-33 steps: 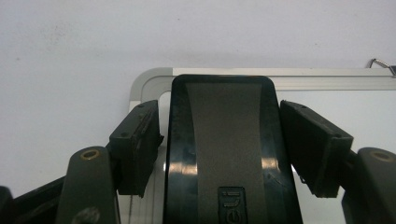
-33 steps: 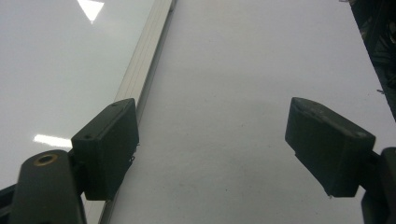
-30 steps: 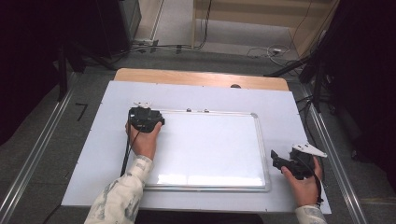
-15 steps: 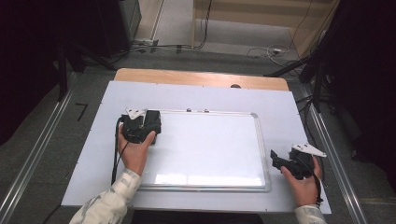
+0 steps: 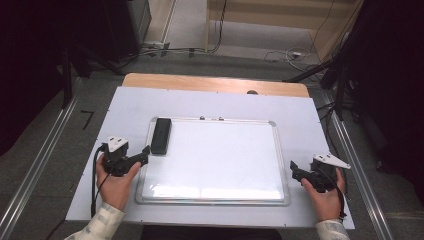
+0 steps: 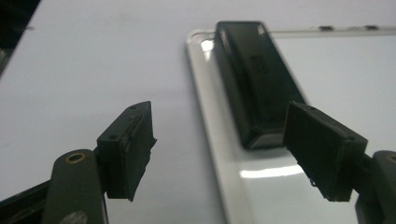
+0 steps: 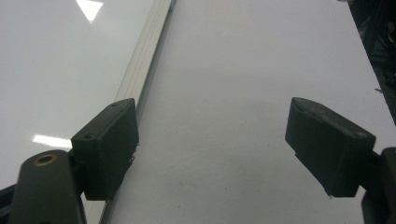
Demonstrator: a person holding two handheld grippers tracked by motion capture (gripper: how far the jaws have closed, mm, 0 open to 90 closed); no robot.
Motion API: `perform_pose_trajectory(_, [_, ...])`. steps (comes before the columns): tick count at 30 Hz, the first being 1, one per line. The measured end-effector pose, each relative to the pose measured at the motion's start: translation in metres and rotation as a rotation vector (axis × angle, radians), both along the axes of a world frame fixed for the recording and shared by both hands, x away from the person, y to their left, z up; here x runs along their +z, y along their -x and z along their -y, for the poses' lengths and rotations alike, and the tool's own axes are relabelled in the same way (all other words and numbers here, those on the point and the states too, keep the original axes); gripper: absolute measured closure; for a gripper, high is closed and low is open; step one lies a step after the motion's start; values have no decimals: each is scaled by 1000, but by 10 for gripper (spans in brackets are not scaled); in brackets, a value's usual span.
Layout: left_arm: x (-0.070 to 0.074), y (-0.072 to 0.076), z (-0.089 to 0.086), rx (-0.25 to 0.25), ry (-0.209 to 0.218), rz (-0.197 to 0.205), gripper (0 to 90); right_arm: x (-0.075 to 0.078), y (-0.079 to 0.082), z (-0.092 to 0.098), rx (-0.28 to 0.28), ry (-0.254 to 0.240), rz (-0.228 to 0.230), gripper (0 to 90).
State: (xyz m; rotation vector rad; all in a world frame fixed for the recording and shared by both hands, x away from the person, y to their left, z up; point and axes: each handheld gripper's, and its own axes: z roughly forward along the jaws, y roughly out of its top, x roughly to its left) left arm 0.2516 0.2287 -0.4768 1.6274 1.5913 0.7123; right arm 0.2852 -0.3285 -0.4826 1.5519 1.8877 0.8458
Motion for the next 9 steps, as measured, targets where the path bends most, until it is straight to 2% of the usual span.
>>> perform_pose_trajectory(5, [-5, 12, -18, 29, -18, -16, 255, 0, 0, 0, -2, 0, -2, 159])
perform_pose_trajectory(9, [-10, 15, -26, 39, -20, -33, 254, 0, 1, 1, -5, -2, -2, 159])
